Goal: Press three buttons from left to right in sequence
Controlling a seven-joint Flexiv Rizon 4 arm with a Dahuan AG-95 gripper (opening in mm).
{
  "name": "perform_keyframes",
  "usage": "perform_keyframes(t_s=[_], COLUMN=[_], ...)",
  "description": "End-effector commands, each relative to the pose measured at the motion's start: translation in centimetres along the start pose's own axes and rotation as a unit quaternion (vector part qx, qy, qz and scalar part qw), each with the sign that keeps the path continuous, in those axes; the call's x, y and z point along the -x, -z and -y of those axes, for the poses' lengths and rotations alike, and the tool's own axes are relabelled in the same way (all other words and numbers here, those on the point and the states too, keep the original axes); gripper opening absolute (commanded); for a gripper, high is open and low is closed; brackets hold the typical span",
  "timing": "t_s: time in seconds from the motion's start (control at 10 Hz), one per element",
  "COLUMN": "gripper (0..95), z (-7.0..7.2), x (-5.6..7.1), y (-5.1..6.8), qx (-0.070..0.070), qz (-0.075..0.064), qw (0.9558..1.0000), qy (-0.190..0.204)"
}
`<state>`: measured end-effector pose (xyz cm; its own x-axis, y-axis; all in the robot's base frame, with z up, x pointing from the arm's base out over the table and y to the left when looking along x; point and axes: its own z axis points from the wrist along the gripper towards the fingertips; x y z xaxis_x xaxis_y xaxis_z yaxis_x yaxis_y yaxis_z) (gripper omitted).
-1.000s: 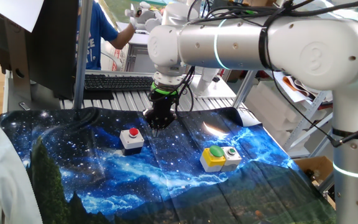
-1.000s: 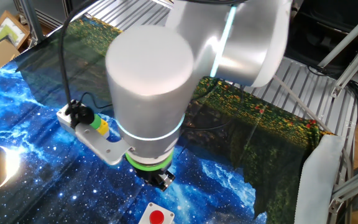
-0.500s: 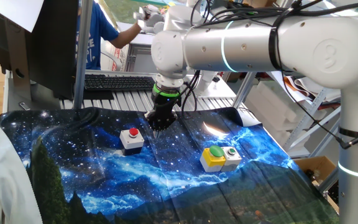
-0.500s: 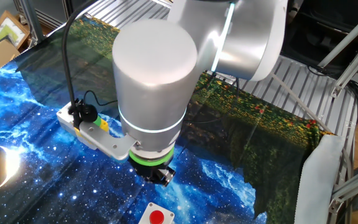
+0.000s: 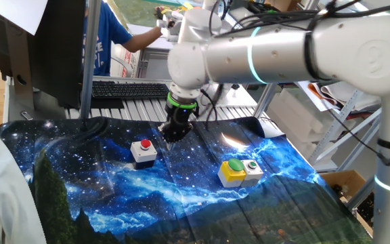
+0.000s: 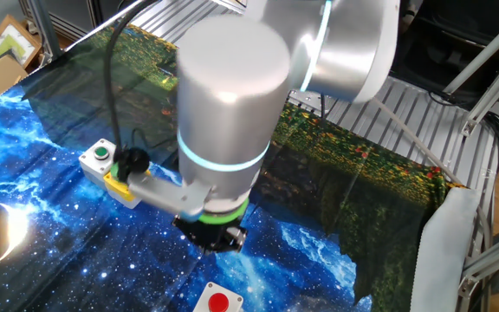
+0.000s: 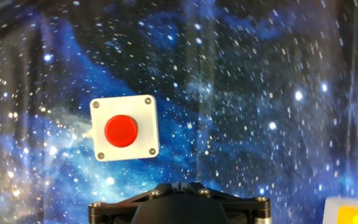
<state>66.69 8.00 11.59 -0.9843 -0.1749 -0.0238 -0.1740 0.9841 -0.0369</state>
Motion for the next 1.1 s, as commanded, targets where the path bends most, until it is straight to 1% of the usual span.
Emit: perform_keyframes(t_s=[0.1, 0.2, 0.3, 0.4, 0.8, 1.0, 1.1], gripper=[0.0, 0.0, 0.0, 0.0, 0.0, 0.0, 0.0], z=[-0.1, -0.2, -0.3, -0.7, -3.1, -4.5, -4.7], x=[0.4, 0.5, 0.6, 1.0, 2.9, 3.7, 3.8], y=[-0.1, -0.1, -0.1, 0.1, 0.8, 1.3, 1.4], qx=[0.014, 0.017, 0.022, 0.023, 0.025, 0.021, 0.021], qz=[0.005, 0.013, 0.012, 0.009, -0.013, -0.014, -0.014], qw=[0.9998, 0.9991, 0.9987, 0.9984, 0.9978, 0.9972, 0.9971], qy=[-0.016, -0.036, -0.043, -0.051, -0.060, -0.071, -0.072])
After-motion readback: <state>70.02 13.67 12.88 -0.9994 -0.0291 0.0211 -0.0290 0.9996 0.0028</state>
